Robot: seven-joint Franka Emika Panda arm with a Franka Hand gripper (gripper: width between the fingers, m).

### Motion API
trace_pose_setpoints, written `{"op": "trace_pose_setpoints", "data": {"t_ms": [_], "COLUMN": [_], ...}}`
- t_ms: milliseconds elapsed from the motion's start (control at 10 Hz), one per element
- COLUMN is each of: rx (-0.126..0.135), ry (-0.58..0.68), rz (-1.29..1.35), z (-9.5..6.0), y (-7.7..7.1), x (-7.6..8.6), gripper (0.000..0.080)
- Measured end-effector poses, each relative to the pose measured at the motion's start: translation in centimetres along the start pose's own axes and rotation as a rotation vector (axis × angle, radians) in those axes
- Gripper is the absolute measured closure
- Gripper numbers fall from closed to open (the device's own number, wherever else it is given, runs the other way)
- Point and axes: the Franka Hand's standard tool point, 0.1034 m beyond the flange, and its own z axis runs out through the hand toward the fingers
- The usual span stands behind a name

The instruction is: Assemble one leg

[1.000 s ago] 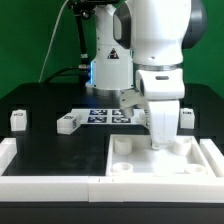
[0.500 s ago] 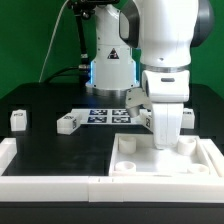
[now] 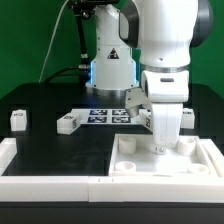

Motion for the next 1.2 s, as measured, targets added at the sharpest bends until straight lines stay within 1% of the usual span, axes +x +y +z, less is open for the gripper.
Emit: {"op": "trace_pose_setpoints", "data": {"t_ms": [100,200,600,700,800,900,1000,1100,1200], "rx": [0.000,0.000,-0.001,-0.008,-0.020,-0.023,-0.036,-0.043,-0.035], "ry": [0.000,0.000,0.000,-0.002,-0.003,-0.008,-0.010,-0.011,-0.011], "rz": [0.000,0.001,0.016,0.059,0.073,0.102,0.135,0.169,0.192], "z": [0.0,0.0,-0.1,-0.9,-1.8,-2.7,-3.8,-4.4,-3.9], "y": [0.0,0.0,-0.1,-0.8,-1.9,-2.7,-3.3,-3.7,-3.7], "x": [0.0,0.0,0.0,0.0,-0.1,0.0,0.1,0.1,0.0], "gripper": [0.0240,0.0168,0.0151,0.0151,0.0151,0.0151,0.0151,0.0151,0.0151]}}
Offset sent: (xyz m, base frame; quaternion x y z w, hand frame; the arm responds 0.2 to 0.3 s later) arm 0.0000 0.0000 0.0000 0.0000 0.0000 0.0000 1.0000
